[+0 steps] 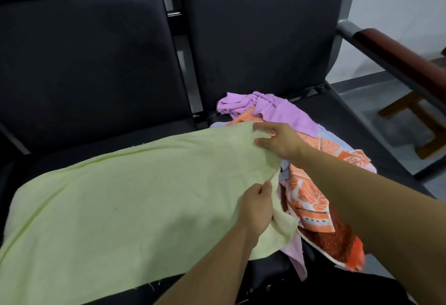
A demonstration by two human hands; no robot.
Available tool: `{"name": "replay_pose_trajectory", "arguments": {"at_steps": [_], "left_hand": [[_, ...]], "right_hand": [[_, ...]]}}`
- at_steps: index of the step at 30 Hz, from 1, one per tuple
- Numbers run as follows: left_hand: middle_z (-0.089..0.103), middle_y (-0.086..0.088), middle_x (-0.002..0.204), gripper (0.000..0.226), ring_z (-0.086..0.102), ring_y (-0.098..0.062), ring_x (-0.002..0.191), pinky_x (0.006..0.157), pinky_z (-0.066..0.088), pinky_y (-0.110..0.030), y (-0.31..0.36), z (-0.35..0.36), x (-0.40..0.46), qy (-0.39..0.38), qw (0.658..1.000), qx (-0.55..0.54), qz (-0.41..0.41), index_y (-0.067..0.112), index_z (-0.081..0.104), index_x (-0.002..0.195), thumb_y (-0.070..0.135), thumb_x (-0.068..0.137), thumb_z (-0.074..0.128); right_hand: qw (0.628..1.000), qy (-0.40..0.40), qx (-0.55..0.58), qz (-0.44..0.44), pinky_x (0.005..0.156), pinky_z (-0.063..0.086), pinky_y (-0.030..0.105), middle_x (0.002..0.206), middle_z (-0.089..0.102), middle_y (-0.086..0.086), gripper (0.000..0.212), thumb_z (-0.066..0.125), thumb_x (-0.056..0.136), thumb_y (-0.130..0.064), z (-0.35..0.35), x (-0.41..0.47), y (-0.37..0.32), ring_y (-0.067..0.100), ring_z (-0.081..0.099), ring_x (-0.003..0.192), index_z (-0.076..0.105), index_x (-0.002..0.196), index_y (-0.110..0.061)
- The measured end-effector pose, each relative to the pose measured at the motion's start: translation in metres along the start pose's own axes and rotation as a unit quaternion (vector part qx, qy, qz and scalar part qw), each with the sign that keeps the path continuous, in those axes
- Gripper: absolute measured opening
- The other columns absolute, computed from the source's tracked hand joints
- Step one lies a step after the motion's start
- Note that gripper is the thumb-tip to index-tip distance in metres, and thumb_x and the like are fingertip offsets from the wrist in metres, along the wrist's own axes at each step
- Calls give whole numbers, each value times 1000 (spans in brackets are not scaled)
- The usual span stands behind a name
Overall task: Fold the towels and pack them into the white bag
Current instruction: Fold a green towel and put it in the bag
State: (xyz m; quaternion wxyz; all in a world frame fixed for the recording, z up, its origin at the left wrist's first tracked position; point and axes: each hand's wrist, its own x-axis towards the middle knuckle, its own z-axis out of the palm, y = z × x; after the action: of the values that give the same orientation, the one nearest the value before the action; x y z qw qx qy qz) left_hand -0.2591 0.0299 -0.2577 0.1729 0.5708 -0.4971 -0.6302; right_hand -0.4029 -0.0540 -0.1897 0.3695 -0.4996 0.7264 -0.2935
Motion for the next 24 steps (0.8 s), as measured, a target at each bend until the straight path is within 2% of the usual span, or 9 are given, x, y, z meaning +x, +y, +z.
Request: {"name": "replay_pose_trajectory", "arguments": {"at_steps": [3,5,8,11,13,16,19,22,24], "left_hand": [[44,11,50,52,43,-16,59,64,40,-35,16,-7,-15,25,997,-23,66,20,42,63,56,100,51],[40,11,52,52,38,-11,59,61,35,-31,25,-8,-24,21,994,-23,106,18,42,66,58,97,54],[35,8,56,51,34,-6,55,56,32,-24,37,-3,-33,2,988,-38,148,14,45,67,52,97,61],[32,9,54,51,31,-6,52,52,28,-21,49,6,-46,-38,986,-45,158,7,50,71,50,95,66],[36,11,48,47,34,-5,48,51,29,-19,58,10,-55,-50,986,-36,155,12,51,71,50,95,66],[49,11,57,44,42,-5,53,55,34,-20,70,1,-68,-50,985,-41,157,15,53,75,53,95,63],[45,5,59,45,39,-7,54,55,32,-22,77,-27,-81,-18,983,-48,178,11,55,78,52,97,60],[38,8,52,44,34,-10,51,53,31,-25,77,-74,-92,36,981,-37,185,13,53,74,50,97,61],[36,8,49,46,32,-12,49,51,29,-28,69,-114,-99,67,980,-43,181,9,54,77,50,97,61]], "right_hand": [[999,29,18,15,76,48,18,130,61,3,48,73,91,-14,-13,-5,-4,14,57,103,62,137,-21],[998,47,44,24,73,52,18,127,62,4,53,73,90,-9,-23,-9,-4,17,60,99,58,141,-18],[993,73,81,41,81,58,33,127,62,6,61,74,89,-6,-42,-18,-3,20,65,93,53,145,-16],[989,84,106,59,59,56,20,108,61,0,60,70,91,-4,-57,-31,-5,11,64,77,50,146,-15],[988,96,110,54,52,53,15,114,62,5,60,70,91,-3,-62,-37,-10,10,63,75,50,147,-15],[989,104,98,33,57,53,16,127,59,4,59,72,91,-7,-59,-42,-31,17,66,86,51,146,-16],[991,94,94,4,71,55,25,126,62,3,60,74,89,-6,-44,-41,-63,17,65,90,52,145,-14],[994,76,67,-25,68,54,23,121,65,4,61,75,88,-9,-13,-37,-101,13,63,80,53,145,-14],[996,58,59,-34,59,53,21,112,67,4,62,76,87,-11,18,-34,-128,13,61,73,53,145,-16]]}}
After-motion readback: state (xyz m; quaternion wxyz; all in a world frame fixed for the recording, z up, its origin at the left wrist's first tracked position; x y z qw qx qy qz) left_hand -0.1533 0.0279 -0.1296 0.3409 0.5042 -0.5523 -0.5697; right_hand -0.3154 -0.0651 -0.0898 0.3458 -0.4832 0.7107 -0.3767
